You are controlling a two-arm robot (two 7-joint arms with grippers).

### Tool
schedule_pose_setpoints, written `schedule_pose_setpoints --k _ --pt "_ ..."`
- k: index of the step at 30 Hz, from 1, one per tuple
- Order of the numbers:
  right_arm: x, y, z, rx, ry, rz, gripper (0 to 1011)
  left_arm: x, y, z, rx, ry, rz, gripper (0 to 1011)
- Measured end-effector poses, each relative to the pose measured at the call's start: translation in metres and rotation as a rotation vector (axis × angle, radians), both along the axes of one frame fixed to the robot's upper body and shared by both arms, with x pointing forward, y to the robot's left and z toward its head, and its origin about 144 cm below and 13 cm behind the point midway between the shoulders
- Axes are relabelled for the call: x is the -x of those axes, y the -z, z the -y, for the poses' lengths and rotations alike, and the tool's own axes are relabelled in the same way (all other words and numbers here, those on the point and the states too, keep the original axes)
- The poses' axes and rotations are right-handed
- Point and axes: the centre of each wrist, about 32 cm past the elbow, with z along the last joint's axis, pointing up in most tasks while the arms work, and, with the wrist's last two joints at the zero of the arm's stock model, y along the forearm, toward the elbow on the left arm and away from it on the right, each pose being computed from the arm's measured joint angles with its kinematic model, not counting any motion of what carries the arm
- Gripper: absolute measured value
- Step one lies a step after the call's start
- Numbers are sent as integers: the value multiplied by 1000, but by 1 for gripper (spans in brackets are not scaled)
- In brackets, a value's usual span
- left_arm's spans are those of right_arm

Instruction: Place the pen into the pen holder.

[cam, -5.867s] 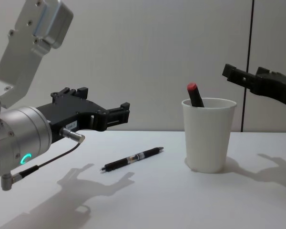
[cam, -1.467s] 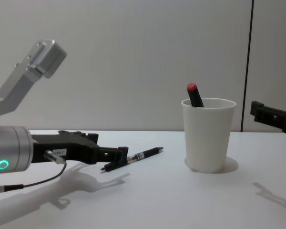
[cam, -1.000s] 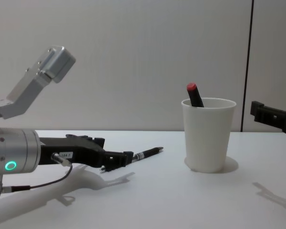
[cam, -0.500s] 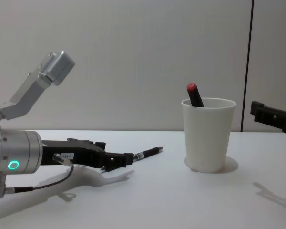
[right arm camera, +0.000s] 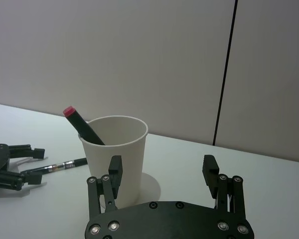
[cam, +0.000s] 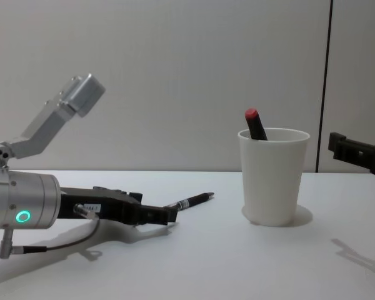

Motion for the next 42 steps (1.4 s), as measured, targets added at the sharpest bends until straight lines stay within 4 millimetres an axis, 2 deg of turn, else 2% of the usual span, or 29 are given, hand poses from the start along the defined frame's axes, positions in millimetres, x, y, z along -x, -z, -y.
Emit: schedule_pose_setpoints --k 17,42 --pt "0 0 0 0 0 0 1001 -7 1 4 -46 21 -17 1004" --pt "0 0 0 0 0 0 1001 -6 2 6 -61 31 -8 863"
